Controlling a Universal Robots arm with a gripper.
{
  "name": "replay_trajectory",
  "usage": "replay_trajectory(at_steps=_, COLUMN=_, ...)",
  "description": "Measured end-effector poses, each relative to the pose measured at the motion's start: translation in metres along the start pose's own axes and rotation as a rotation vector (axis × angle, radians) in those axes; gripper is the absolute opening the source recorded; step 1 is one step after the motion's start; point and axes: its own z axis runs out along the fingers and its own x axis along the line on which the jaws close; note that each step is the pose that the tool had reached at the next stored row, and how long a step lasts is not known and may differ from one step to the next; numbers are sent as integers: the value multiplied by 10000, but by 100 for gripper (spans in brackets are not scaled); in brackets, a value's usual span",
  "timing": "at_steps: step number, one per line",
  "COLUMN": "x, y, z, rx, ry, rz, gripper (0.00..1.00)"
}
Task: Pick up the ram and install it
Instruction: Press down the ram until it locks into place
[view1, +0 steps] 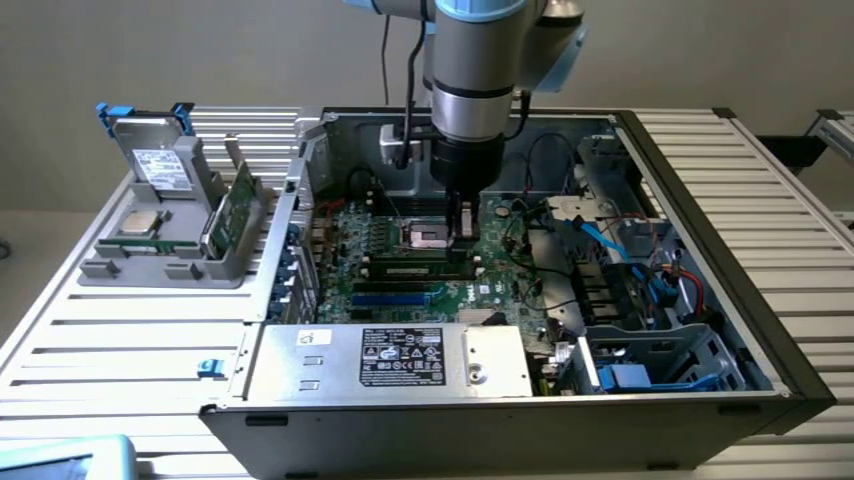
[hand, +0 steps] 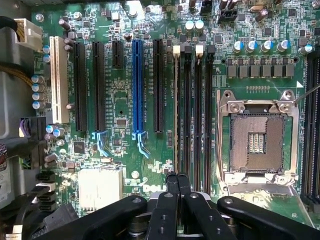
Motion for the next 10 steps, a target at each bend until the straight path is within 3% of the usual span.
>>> replay_trajectory(at_steps=10, x=-13, y=11, z=45, rx=21, ry=77, rz=-35, gripper=11)
